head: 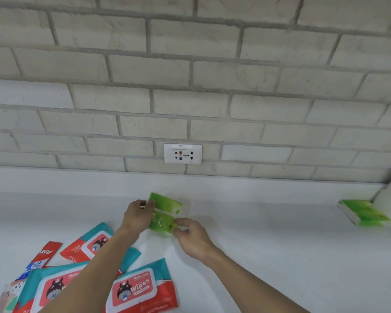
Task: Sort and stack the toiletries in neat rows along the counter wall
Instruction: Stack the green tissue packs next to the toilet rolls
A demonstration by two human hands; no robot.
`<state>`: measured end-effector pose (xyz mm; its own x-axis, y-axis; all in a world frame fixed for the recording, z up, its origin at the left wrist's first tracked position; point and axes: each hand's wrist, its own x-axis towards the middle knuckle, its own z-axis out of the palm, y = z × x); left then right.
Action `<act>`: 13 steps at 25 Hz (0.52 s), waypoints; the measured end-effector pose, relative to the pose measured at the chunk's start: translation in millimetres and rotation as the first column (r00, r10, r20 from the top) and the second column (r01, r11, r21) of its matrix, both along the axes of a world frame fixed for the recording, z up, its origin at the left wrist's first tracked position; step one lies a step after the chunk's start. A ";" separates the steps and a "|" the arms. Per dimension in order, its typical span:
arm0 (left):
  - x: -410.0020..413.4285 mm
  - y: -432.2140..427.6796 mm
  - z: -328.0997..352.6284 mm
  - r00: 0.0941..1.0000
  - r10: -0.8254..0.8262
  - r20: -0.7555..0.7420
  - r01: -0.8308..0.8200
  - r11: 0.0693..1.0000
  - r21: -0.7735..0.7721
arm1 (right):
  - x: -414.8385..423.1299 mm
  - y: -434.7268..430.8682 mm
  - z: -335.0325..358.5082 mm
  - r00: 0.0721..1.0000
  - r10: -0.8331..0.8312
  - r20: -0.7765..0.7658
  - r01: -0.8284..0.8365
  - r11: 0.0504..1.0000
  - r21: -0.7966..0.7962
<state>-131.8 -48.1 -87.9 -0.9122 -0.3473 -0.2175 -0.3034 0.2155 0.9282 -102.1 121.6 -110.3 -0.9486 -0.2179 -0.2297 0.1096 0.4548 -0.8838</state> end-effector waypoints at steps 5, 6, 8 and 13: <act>7.0 26.8 7.6 0.998 -0.042 -0.046 0.043 0.999 0.011 | 14.2 34.7 7.4 0.991 -0.133 -0.008 0.130 0.981 -0.141; 8.5 34.3 9.5 0.997 -0.050 -0.051 0.051 0.998 0.030 | 15.9 41.7 9.0 0.986 -0.167 0.007 0.165 0.969 -0.183; 12.0 52.9 14.3 0.995 -0.075 -0.063 0.079 0.994 0.073 | 20.6 57.0 15.5 0.971 -0.227 0.078 0.239 0.934 -0.265; 18.4 107.3 23.9 0.983 -0.167 -0.081 0.176 0.975 0.133 | 31.9 102.0 32.3 0.926 -0.321 0.200 0.377 0.828 -0.415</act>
<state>-113.4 59.2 -64.0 -0.9699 -0.1554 -0.1873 -0.2076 0.1266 0.9700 -70.1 223.5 -78.0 -0.9526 0.0184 -0.3035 0.3018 -0.0650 -0.9511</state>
